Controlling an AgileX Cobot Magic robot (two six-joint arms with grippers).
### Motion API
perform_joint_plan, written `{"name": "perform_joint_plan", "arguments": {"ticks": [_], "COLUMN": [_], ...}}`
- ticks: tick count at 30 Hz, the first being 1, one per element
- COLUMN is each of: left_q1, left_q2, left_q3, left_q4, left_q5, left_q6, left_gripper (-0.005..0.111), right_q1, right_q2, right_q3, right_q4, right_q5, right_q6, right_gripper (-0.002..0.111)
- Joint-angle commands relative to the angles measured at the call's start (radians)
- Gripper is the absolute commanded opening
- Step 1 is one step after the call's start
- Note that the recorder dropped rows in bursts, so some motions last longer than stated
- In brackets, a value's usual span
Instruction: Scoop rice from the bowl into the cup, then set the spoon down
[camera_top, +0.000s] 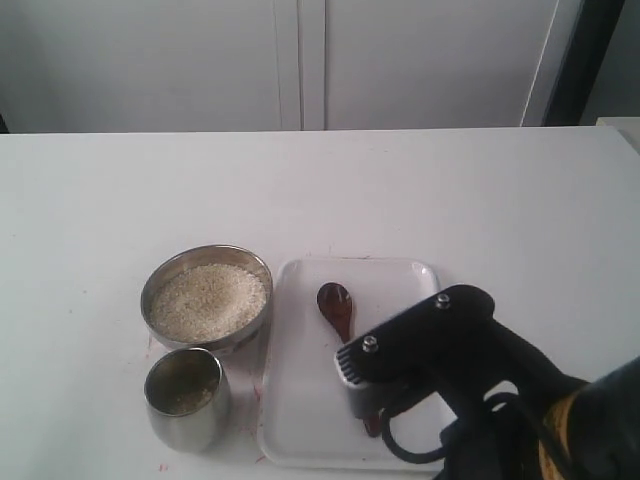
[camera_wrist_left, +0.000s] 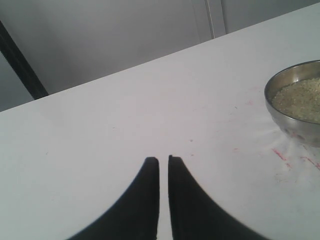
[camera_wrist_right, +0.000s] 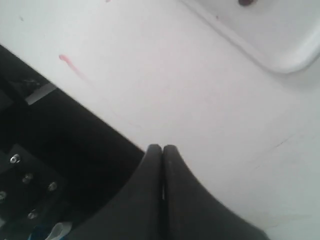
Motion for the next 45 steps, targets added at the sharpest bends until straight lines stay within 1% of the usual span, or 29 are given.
{"name": "perform_joint_plan", "arguments": {"ticks": [1,5,9,11,15,20,21,24,27,29,32,38,42,45], "left_q1": [-0.007,-0.007,-0.007,-0.007,-0.007,-0.007,-0.007,-0.007,-0.007,-0.007,-0.007,-0.007,-0.007,-0.007], "left_q2": [0.001,0.001,0.001,0.001,0.001,0.001,0.001,0.001,0.001,0.001,0.001,0.001,0.001,0.001], "left_q3": [-0.006,-0.006,-0.006,-0.006,-0.006,-0.006,-0.006,-0.006,-0.006,-0.006,-0.006,-0.006,-0.006,-0.006], "left_q4": [-0.009,-0.009,-0.009,-0.009,-0.009,-0.009,-0.009,-0.009,-0.009,-0.009,-0.009,-0.009,-0.009,-0.009], "left_q5": [-0.006,-0.006,-0.006,-0.006,-0.006,-0.006,-0.006,-0.006,-0.006,-0.006,-0.006,-0.006,-0.006,-0.006], "left_q6": [-0.001,-0.001,-0.001,-0.001,-0.001,-0.001,-0.001,-0.001,-0.001,-0.001,-0.001,-0.001,-0.001,-0.001], "left_gripper": [0.014,0.014,0.014,0.014,0.014,0.014,0.014,0.014,0.014,0.014,0.014,0.014,0.014,0.014], "right_q1": [0.006,-0.004,-0.077,-0.129,-0.268,-0.468,-0.523,-0.644,-0.751,-0.812,-0.884,-1.005,-1.065,-1.092], "right_q2": [-0.006,-0.033,-0.113,-0.161,-0.287,-0.45,-0.5,-0.616,-0.724,-0.792,-0.868,-0.967,-1.009,-1.044], "right_q3": [0.007,0.031,0.113,0.164,0.27,0.396,0.423,0.5,0.566,0.616,0.688,0.799,0.805,0.805], "right_q4": [-0.15,-0.319,-0.402,-0.403,-0.395,-0.395,-0.395,-0.395,-0.399,-0.403,-0.403,-0.403,-0.403,-0.405], "right_q5": [-0.077,-0.243,-0.503,-0.611,-0.768,-0.906,-0.923,-0.957,-0.999,-1.035,-1.097,-1.095,-1.076,-1.071], "right_q6": [-0.009,0.031,0.034,0.034,0.034,0.034,0.034,0.034,0.022,-0.022,-0.097,-0.132,-0.131,-0.165], "right_gripper": [0.0,0.0,0.0,0.0,0.0,0.0,0.0,0.0,0.0,0.0,0.0,0.0,0.0,0.0]}}
